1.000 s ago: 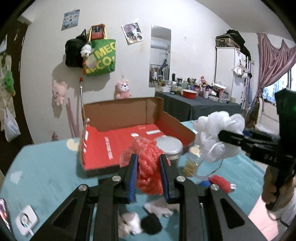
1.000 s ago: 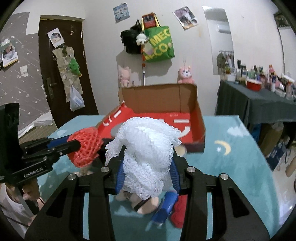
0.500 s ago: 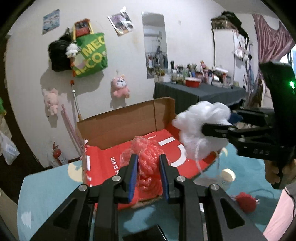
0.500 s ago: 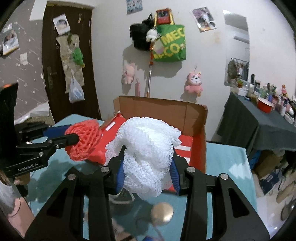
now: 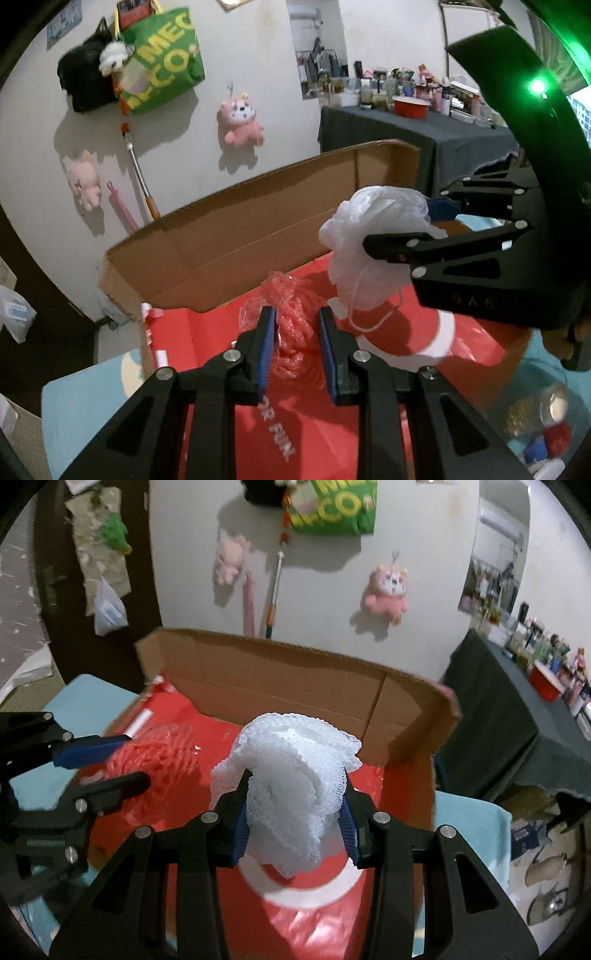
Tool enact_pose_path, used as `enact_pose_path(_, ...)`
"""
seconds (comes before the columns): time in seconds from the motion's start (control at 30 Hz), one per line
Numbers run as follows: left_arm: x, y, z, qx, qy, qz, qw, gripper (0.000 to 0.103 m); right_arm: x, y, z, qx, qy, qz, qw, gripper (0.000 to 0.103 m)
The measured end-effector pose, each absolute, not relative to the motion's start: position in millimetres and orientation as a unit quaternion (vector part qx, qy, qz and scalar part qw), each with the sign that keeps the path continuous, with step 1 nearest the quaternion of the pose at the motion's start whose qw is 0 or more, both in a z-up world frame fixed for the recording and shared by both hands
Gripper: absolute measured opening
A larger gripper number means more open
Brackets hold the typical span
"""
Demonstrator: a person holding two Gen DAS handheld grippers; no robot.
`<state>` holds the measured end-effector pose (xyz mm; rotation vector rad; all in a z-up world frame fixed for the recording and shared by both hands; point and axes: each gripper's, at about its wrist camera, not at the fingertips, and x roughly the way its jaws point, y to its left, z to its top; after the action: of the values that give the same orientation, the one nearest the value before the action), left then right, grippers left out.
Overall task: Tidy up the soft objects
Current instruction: 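Carry both sponges into the red box and open both tools to release them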
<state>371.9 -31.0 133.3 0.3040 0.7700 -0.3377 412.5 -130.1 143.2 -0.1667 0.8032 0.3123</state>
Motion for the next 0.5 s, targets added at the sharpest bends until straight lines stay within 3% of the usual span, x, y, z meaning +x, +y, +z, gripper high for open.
enact_pose_path(0.5, 442, -23, 79, 0.099, 0.404, -0.155, 0.896, 0.028, 496, -137, 92, -0.019, 0.453, 0.135, 0.881, 0.040)
